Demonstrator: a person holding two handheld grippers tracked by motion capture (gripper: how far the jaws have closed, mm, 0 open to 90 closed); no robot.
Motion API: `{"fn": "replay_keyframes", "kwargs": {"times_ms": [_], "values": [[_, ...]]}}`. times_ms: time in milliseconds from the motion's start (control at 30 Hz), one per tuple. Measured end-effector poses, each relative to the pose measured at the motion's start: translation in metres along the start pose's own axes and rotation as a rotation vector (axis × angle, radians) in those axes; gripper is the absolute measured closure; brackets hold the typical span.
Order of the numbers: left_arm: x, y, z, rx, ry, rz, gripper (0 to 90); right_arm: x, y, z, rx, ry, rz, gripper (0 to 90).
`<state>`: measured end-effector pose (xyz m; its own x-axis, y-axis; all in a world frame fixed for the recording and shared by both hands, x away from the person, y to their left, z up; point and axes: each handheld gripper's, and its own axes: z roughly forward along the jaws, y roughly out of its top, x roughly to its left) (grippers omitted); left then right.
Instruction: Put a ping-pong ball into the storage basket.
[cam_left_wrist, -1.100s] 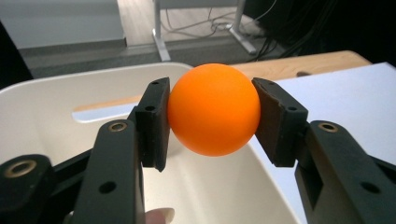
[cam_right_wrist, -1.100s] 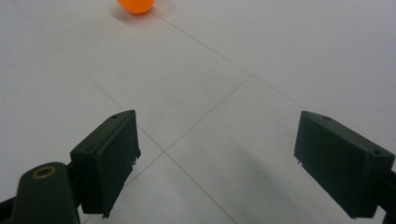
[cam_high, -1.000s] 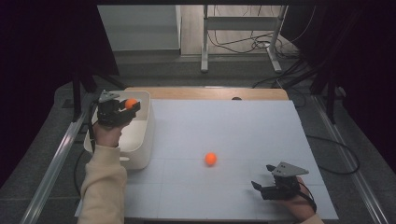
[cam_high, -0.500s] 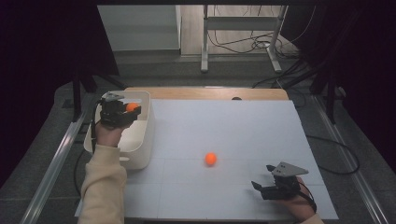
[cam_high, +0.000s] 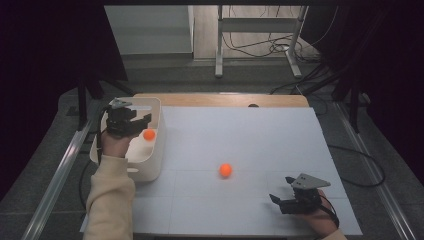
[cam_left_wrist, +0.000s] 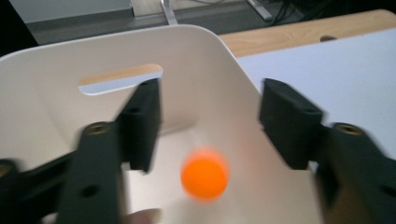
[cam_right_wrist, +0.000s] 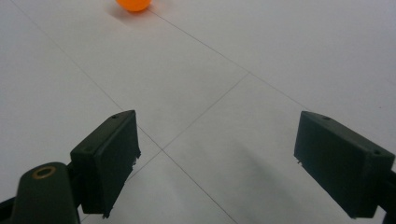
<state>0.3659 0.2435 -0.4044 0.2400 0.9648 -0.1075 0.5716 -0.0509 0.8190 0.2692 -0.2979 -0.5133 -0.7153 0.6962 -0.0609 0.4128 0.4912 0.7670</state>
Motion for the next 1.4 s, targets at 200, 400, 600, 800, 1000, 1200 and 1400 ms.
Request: {"fn": "replay_keyframes", "kwargs": {"times_ms": [200, 400, 600, 800, 1000, 1200, 1400], "values": [[-0.002, 0.002, -0.005, -0.04, -0.059, -0.007, 20.0, 0.0, 0.0, 0.0, -0.002, -0.001, -0.001, 14.4], [-0.01, 0.004, -0.01, -0.076, -0.149, 0.001, 18.5, -0.001, 0.0, 0.0, -0.007, 0.004, 0.002, 14.4], [-0.017, 0.005, -0.017, -0.105, -0.235, 0.01, 18.3, -0.002, 0.0, -0.001, -0.011, 0.005, 0.004, 14.4], [-0.029, 0.003, -0.019, -0.105, -0.308, 0.04, 18.9, -0.002, 0.001, 0.0, -0.013, 0.004, 0.01, 14.4], [-0.038, -0.001, -0.021, -0.097, -0.355, 0.063, 18.8, -0.002, 0.004, 0.002, -0.008, 0.0, 0.002, 14.4], [-0.046, -0.005, -0.024, -0.1, -0.419, 0.063, 18.7, -0.002, 0.005, 0.002, -0.015, 0.004, 0.006, 14.5], [-0.058, -0.007, -0.025, -0.097, -0.448, 0.086, 18.7, -0.002, 0.005, 0.003, -0.024, 0.011, 0.003, 14.6]]}}
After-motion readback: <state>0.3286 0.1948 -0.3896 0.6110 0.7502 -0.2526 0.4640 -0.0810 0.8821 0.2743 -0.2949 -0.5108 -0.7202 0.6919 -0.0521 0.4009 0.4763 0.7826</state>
